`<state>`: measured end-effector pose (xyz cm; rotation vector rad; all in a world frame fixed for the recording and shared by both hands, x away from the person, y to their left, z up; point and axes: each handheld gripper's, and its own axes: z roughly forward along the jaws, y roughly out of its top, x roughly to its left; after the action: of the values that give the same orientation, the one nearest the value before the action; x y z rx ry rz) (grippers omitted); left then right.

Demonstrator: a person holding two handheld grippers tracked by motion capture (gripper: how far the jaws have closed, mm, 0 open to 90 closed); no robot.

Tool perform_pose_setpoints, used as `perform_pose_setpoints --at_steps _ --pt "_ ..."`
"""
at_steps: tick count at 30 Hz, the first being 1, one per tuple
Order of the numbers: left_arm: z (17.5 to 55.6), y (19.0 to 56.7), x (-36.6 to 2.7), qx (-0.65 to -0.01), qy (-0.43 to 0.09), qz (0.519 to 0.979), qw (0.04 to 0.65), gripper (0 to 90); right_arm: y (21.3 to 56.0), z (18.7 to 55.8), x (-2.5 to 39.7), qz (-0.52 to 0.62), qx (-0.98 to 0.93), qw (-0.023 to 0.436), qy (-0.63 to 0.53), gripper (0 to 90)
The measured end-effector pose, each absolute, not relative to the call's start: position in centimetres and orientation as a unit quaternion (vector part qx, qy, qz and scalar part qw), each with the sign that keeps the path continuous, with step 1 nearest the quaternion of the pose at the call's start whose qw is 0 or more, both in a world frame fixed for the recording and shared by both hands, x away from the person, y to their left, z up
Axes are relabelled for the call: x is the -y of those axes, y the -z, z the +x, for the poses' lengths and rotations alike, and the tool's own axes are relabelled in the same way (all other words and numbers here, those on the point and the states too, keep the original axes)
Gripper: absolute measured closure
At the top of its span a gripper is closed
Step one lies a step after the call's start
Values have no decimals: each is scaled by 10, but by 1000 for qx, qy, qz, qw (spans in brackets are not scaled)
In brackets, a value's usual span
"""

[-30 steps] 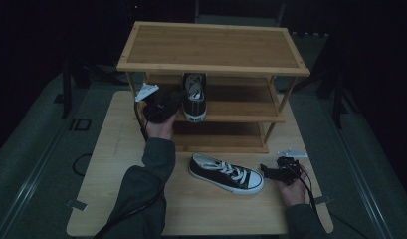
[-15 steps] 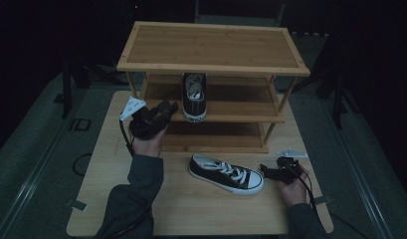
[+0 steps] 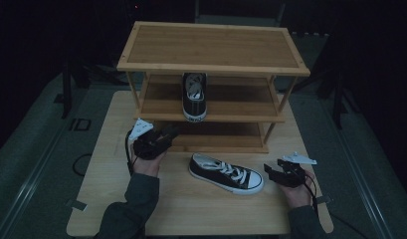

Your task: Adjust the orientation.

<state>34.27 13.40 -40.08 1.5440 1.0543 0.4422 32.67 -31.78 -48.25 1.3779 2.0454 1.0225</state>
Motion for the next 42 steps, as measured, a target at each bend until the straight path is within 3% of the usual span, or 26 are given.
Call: perform_pose_setpoints --at_steps 14,27,42 --pt "354 474 -113 -477 -147 712 493 651 467 277 295 425 -777 196 -422 271" --pt "353 495 -101 -478 -106 734 470 648 484 267 279 406 -816 199 -360 181" --pt "308 496 -92 -463 -61 748 471 673 483 291 297 480 -769 231 -353 284"
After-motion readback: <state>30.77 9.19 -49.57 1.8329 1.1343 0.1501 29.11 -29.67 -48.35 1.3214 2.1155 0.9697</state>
